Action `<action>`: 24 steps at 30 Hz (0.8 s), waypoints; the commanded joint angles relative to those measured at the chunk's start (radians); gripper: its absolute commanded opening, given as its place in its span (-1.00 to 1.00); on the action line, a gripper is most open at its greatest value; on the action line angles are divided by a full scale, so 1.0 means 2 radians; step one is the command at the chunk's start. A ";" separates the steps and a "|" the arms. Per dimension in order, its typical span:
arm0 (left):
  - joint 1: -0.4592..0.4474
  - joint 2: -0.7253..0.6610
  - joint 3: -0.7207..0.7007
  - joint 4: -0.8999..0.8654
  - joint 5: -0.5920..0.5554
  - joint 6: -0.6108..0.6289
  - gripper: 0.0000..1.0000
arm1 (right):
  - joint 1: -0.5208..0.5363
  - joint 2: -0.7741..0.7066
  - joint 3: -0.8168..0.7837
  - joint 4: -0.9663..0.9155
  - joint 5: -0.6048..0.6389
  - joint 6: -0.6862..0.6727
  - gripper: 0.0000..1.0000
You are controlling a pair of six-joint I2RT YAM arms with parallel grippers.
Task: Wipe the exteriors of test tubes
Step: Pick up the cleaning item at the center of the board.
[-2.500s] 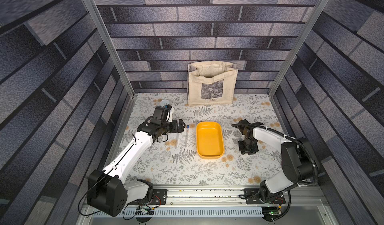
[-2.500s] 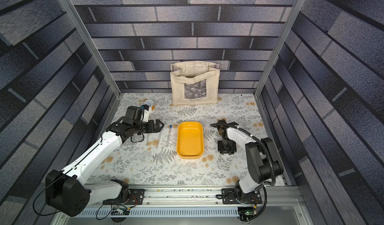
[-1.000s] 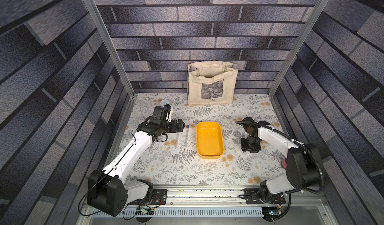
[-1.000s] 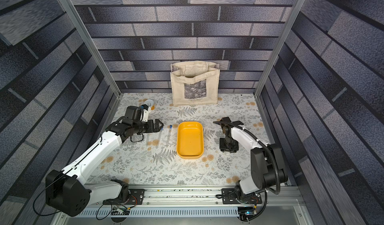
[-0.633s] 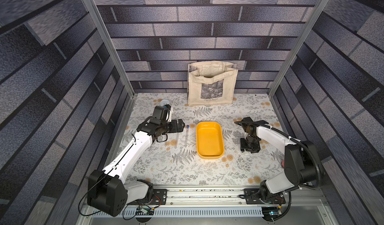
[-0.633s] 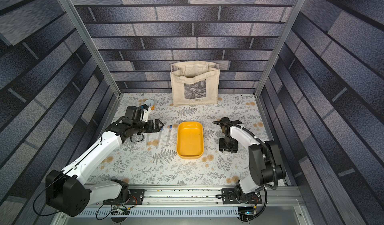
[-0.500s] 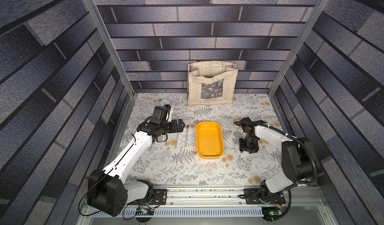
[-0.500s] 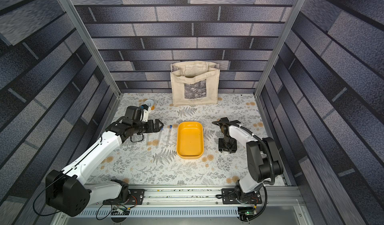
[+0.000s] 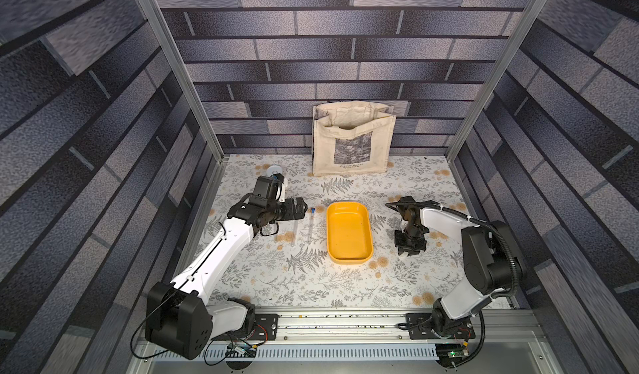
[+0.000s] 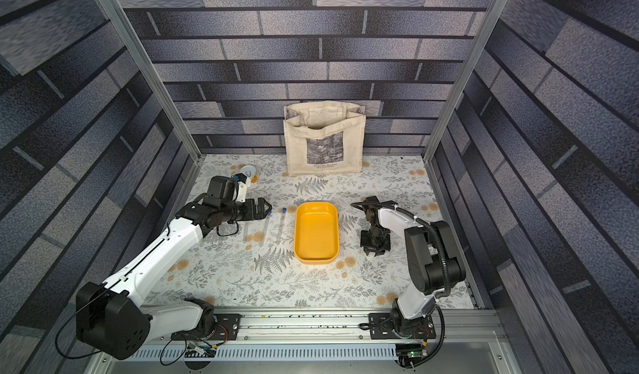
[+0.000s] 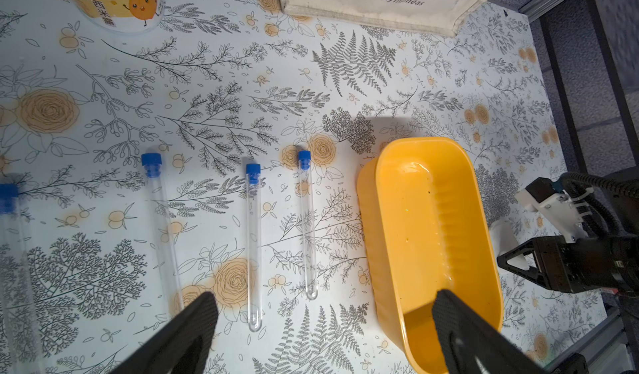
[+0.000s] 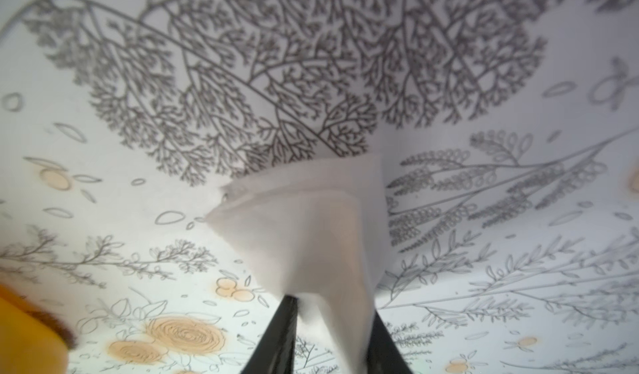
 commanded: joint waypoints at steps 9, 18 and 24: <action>0.002 0.011 0.006 0.003 0.009 0.000 1.00 | -0.002 -0.033 -0.015 -0.022 0.002 0.005 -0.23; 0.003 0.010 0.006 0.003 0.008 -0.001 1.00 | -0.002 -0.023 -0.016 -0.015 0.002 0.005 -0.47; 0.003 0.008 0.006 0.002 0.008 0.000 1.00 | -0.002 -0.012 -0.021 -0.008 0.006 0.005 -0.46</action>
